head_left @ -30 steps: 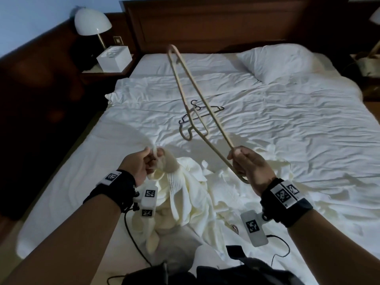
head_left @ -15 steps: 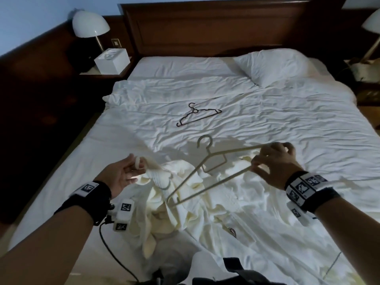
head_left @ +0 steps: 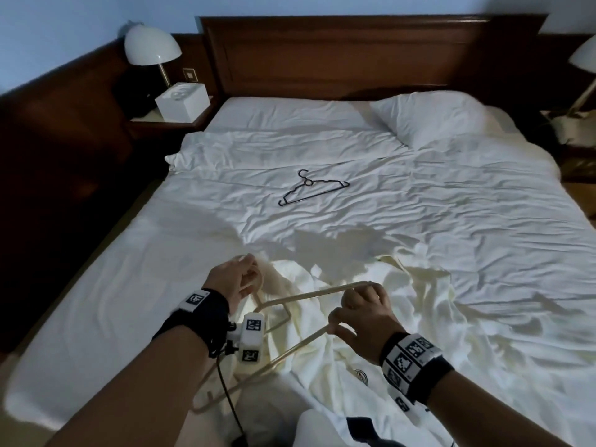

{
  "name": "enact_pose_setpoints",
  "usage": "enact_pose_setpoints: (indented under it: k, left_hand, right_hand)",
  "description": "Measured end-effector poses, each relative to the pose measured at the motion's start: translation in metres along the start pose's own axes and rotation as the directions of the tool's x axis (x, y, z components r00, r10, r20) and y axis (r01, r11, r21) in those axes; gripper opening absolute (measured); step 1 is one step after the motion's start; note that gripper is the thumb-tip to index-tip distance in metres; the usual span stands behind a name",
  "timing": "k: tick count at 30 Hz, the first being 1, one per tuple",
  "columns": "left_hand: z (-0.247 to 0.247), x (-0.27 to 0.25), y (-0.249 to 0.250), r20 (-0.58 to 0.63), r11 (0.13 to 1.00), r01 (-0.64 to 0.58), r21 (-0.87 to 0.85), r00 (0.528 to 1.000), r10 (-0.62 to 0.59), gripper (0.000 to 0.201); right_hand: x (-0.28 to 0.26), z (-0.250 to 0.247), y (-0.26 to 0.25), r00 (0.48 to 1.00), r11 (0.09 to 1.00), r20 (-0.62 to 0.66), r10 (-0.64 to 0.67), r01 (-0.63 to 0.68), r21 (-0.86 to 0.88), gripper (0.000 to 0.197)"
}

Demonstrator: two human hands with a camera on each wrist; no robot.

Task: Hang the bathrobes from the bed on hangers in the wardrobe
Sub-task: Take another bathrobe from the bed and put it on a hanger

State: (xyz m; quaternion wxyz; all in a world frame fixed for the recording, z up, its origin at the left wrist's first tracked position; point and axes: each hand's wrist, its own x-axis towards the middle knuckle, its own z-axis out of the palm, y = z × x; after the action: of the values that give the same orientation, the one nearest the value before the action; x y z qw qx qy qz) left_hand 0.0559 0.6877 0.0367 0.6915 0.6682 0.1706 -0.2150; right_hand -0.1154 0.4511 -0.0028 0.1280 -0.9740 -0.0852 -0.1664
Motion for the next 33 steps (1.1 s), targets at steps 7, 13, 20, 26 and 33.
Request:
enact_pose_setpoints:
  k: [7, 13, 20, 26, 33]
  left_hand:
    - [0.011, -0.013, -0.010, 0.013, 0.996, -0.091, 0.015, 0.996, 0.090, 0.016]
    - [0.024, -0.044, -0.024, 0.088, 0.888, -0.347, 0.301, 0.937, 0.337, 0.025]
    - [0.032, -0.075, -0.026, 0.136, 0.883, -0.425, 0.201, 0.905, 0.404, 0.007]
    - [0.027, -0.078, -0.025, 0.166, 0.872, -0.441, 0.213, 0.896, 0.412, 0.014]
    - [0.011, -0.067, -0.015, 0.204, 0.734, -0.543, 0.408, 0.838, 0.506, 0.024]
  right_hand:
    - [-0.008, 0.005, 0.010, 0.986, 0.990, 0.096, 0.138, -0.138, -0.009, 0.022]
    - [0.012, -0.002, -0.028, 0.972, 0.968, 0.110, 0.210, -0.223, 0.118, 0.031]
    - [0.042, 0.007, -0.069, 0.897, 0.897, 0.366, 0.246, -0.354, 0.264, 0.027]
    - [0.048, 0.014, -0.073, 0.943, 0.958, 0.212, 0.256, -0.276, 0.073, 0.029]
    - [0.065, 0.009, -0.065, 0.912, 0.931, 0.305, 0.275, -0.332, 0.152, 0.019]
